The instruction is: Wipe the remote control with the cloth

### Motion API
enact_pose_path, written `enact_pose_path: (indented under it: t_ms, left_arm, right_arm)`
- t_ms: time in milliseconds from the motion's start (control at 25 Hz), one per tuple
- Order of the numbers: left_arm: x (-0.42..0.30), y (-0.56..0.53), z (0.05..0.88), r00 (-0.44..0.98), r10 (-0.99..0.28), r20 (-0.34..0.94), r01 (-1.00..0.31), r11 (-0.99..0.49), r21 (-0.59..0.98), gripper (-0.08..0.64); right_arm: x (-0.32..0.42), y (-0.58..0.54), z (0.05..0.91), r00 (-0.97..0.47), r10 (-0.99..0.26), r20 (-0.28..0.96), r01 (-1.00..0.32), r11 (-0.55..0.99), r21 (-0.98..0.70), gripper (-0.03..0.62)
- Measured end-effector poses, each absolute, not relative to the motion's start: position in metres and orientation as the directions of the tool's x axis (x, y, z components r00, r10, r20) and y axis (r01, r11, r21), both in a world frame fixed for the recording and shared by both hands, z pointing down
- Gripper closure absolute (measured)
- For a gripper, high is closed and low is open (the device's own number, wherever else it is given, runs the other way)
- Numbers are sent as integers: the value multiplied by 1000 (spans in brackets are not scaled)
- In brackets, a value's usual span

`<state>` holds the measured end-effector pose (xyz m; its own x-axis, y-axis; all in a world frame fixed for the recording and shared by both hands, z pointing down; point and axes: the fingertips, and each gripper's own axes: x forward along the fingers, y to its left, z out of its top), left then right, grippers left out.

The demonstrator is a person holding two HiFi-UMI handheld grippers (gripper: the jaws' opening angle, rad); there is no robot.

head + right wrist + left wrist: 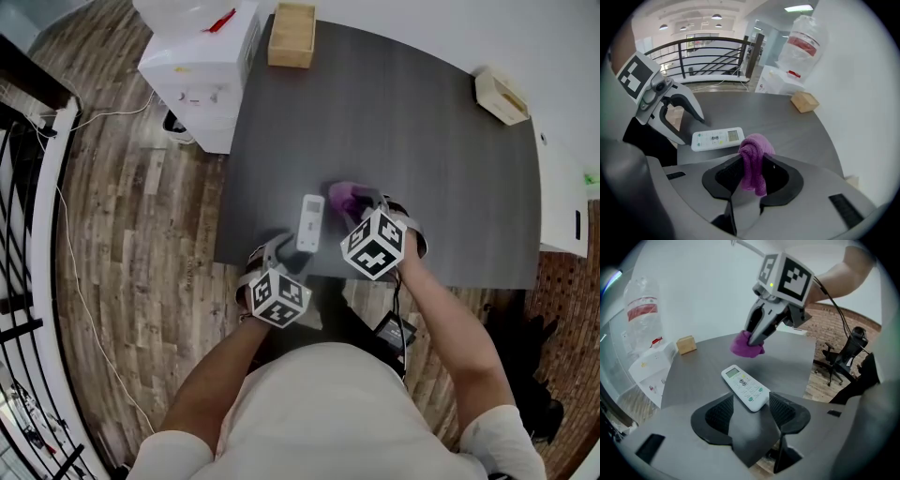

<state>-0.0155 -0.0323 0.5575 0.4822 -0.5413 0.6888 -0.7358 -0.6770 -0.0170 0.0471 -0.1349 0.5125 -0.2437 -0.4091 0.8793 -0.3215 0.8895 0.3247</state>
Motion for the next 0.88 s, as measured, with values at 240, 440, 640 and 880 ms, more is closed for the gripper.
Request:
enact_pose_path:
  t_ms: [240,440,640,880]
  left_arm:
    - [-16,-19,578,529,-437,727,-657,-753,25,342]
    - [-16,-19,583,525,-417,742,-634,-773,14,344]
    - [-16,-19,584,533,-407,742,-646,-762,46,344]
    - [-17,-19,585,536,-400,744,-652,-756,64,344]
  right_arm:
    - [-4,-133,537,-220,-375,900,-123,926,356,474]
    - [-18,-83,546,-263,-334,905,-41,941,336,479]
    - [-17,-56,544,-305,-331,893,-98,944,316,482]
    - [-20,-23,545,-331,-315,889,-131,949,288,483]
